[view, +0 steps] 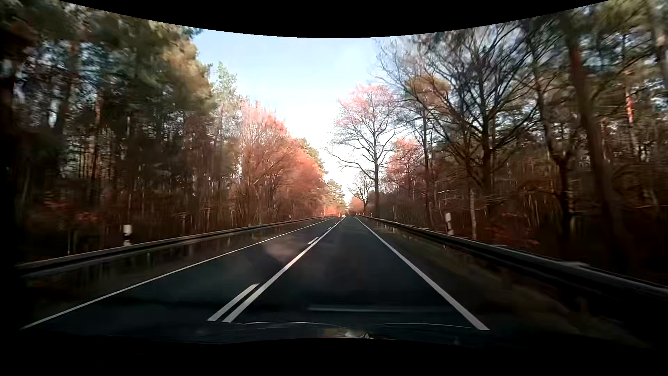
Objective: Follow the waypoints while adhering to traffic rules and regulations
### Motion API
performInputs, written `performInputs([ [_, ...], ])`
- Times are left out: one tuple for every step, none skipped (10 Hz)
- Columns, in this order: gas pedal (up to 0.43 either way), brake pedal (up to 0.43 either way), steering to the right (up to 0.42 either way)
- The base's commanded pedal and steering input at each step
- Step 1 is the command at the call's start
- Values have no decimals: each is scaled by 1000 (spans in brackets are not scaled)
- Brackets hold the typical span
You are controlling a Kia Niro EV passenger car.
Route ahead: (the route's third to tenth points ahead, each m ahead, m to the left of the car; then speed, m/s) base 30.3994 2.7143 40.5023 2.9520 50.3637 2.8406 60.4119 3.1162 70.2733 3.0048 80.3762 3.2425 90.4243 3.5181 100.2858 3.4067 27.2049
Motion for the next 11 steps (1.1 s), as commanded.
performInputs([
  [197,0,-1],
  [197,0,-1],
  [197,0,-1],
  [197,0,-1],
  [197,0,-3],
  [197,0,-3],
  [197,0,-3],
  [197,0,-3],
  [197,0,-3],
  [197,0,-3],
  [197,0,-3],
])
